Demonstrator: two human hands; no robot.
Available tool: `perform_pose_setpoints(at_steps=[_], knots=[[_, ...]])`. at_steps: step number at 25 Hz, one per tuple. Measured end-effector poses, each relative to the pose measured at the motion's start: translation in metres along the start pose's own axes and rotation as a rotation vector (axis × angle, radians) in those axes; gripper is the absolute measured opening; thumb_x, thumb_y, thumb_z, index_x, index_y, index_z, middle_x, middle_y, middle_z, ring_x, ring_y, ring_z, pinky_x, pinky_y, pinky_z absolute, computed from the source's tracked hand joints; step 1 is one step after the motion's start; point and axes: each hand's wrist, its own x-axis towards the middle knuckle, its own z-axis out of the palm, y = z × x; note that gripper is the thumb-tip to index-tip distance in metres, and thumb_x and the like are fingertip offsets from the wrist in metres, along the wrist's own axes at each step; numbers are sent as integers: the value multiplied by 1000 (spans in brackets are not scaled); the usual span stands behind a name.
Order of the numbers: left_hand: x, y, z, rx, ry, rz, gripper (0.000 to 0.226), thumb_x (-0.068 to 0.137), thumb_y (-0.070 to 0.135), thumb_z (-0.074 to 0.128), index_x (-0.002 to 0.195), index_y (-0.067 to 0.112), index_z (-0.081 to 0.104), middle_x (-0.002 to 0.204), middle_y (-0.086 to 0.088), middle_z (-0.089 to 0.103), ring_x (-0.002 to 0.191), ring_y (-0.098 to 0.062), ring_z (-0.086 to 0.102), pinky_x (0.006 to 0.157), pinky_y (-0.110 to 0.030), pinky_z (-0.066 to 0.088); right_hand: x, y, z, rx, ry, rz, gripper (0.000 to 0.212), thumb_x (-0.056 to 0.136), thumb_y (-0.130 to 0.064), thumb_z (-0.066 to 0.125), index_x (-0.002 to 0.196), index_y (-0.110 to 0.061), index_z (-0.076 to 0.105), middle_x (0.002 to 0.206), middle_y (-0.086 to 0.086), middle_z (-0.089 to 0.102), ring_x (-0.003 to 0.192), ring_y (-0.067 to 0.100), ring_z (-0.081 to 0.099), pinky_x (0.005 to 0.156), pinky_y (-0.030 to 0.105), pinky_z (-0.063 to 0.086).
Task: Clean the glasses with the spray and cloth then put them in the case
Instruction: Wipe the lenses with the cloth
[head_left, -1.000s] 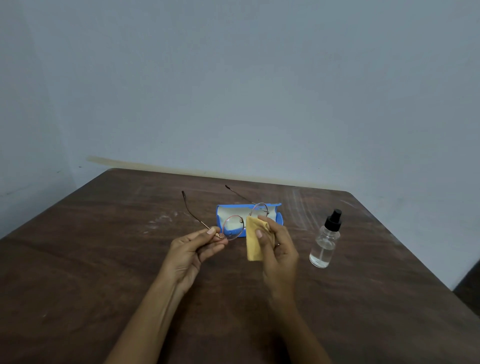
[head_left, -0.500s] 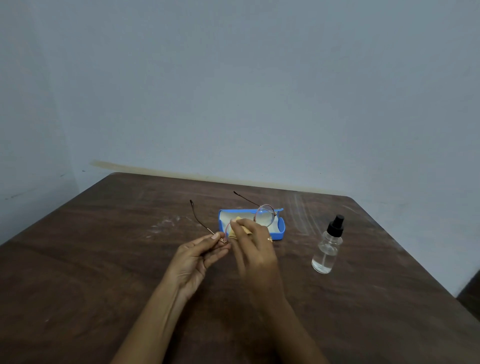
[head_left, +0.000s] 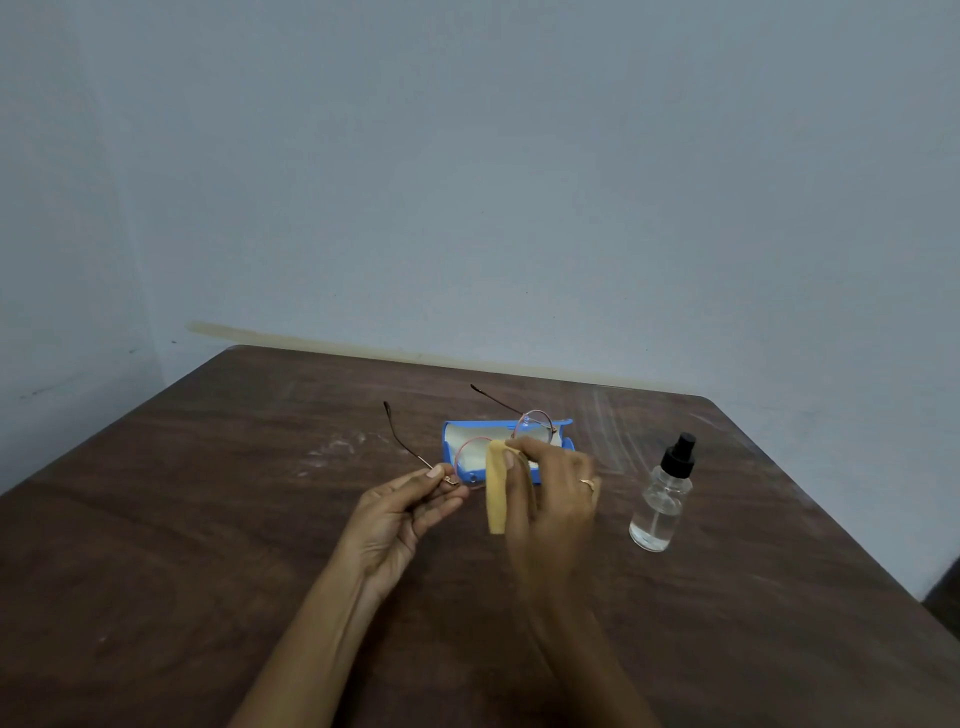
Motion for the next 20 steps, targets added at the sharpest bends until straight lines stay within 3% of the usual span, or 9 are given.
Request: perform_pose_setpoints(at_steps=[3,5,8,12,14,16,20], knots=[[1,0,-1,5,-2,2,35,84,-1,49,60,3,74,58,-11,71,57,-17,70,50,-19,56,2,1,-1,275,-66,300,10,88,-7,57,93,-12,65,86,-2,68,81,14,62,66,7,44],[1,0,-1,13,-3,9,36,85,-2,49,60,2,74,58,-11,71,57,-16,70,51,-19,56,5,2,-2,463,-196,418,16,88,-5,56,89,-19,63,84,-9,66,81,8,61,68,10,45],[1,0,-1,13,-13,12,35,85,-2,48,61,2,74,60,-11,72,58,-16,70,51,-20,57,10,-2,-2,444,-314,263,26,87,0,54,87,-25,59,88,-10,59,81,0,55,71,9,40],[0,1,-1,-8,-13,1,35,84,-2,48,60,2,74,60,-12,72,57,-17,70,50,-20,57,12,-3,5,233,-237,-17,16,81,10,53,84,-4,59,100,4,43,88,-8,47,74,2,37],[0,1,0,-10,-16,-5,36,84,-2,48,60,2,74,60,-11,72,57,-17,70,49,-20,56,10,0,8,174,-207,-118,12,78,9,57,83,0,62,100,11,47,89,-3,48,75,8,41],[0,0,1,-15,-19,-6,38,85,-2,47,59,2,74,59,-10,72,56,-16,70,49,-19,56,5,4,8,120,-200,-188,11,79,3,61,88,1,66,100,20,55,87,14,55,76,18,45],[0,1,0,-8,-14,13,40,87,-3,47,57,3,73,56,-7,70,53,-12,68,49,-18,55,-5,11,3,38,-234,-322,26,85,-15,60,105,0,65,104,20,61,100,17,52,82,28,50]])
